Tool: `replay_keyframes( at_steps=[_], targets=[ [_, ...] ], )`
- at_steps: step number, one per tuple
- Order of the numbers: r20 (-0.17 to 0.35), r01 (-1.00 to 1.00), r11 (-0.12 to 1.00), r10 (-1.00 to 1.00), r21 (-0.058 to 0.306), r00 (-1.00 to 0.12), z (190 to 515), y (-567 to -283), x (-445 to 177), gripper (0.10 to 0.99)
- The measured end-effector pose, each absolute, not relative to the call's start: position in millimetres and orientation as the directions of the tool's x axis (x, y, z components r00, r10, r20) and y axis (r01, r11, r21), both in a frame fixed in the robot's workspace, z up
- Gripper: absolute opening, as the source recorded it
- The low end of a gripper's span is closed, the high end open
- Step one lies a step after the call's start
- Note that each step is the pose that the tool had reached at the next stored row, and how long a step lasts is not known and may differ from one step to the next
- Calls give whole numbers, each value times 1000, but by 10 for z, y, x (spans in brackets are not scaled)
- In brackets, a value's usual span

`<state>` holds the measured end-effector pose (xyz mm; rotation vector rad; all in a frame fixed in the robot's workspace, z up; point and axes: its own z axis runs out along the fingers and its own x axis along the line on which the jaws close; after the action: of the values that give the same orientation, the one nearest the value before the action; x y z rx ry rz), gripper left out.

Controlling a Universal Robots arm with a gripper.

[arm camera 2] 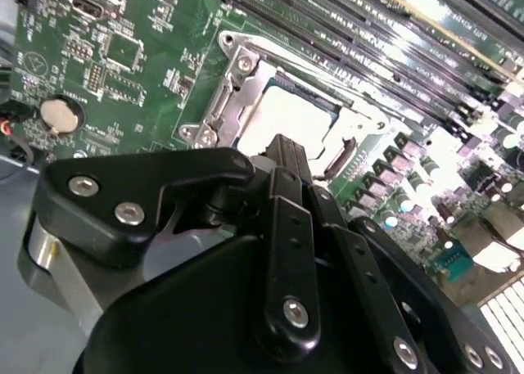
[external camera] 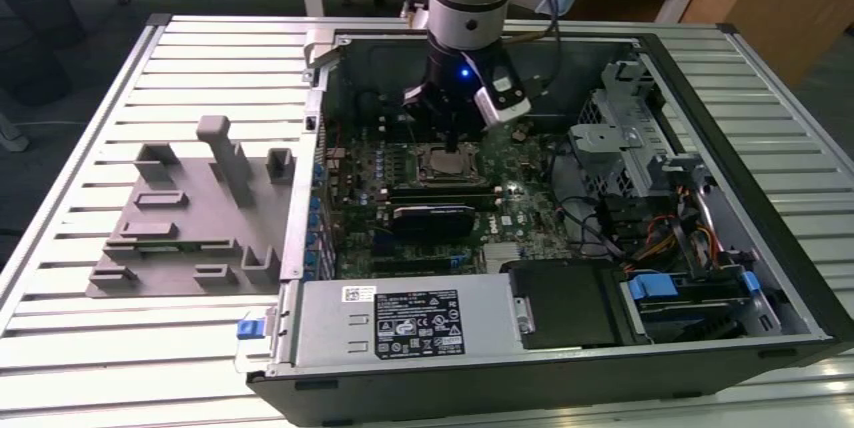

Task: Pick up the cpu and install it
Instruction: 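Close the cpu cover, then install the first cpu locking lever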

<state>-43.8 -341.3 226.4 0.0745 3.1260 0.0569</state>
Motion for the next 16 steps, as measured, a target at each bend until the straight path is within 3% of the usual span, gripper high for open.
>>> replay_keyframes(
  at_steps=[16],
  targets=[
    [-13, 47, 998, 48, 37, -999, 2315, -3413, -438, 106]
  ],
)
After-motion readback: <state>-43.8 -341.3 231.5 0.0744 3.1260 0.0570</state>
